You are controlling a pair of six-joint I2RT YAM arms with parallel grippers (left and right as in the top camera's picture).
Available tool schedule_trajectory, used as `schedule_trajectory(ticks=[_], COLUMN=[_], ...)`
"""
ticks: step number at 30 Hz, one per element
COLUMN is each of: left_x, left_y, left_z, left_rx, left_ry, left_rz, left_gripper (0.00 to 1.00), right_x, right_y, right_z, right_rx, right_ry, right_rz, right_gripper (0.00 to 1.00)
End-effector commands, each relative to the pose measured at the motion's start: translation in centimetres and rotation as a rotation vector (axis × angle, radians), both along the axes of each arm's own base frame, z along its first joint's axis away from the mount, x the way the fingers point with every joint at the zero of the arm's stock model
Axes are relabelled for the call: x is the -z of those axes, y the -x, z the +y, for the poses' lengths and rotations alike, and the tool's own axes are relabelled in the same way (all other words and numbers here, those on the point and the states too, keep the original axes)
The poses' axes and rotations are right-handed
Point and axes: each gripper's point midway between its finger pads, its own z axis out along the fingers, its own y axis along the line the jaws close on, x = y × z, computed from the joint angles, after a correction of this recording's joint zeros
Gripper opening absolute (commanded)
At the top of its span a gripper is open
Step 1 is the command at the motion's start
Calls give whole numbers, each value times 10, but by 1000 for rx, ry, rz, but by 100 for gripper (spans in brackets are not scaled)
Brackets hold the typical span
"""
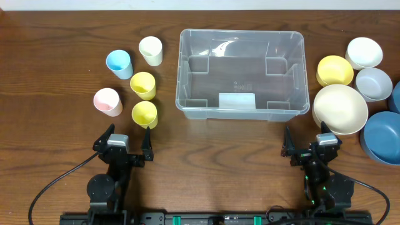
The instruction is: Pack container
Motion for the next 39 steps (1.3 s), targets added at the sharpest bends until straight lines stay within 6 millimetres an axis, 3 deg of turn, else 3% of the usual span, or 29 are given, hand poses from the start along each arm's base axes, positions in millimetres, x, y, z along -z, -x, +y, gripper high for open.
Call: schedule_trajectory(ticks=[1, 9, 19, 24, 28, 31, 35, 39], left_x=[15, 15, 15, 15, 15, 15, 15, 15], left_y=[1, 1, 1, 1, 1, 1, 1, 1], left_z=[-1, -1, -1, -1, -1, -1, -1, -1], left_rx=[11, 11, 11, 11, 11, 11, 11, 11], left_ry=[-12, -12, -12, -12, -12, -12, -12, -12], left_rz=[43, 42, 42, 42, 42, 42, 42, 42], left_gripper=[98, 98, 98, 98, 98, 98, 98, 98], right_x=[1, 1, -22, -53, -88, -122, -154, -159], right_y=[1, 1, 1, 9, 18, 27, 36, 37], right_z=[8, 8, 11, 28, 25, 12, -7, -1], right_rx=[-40, -32, -54, -174, -158, -77, 41, 29], right_ry=[-38, -203, -326, -319, -274, -240, -235, -208], right_rz=[7, 30, -42, -123, -154, -151, -54, 159], right_gripper=[99, 99, 99, 99, 99, 99, 99, 99])
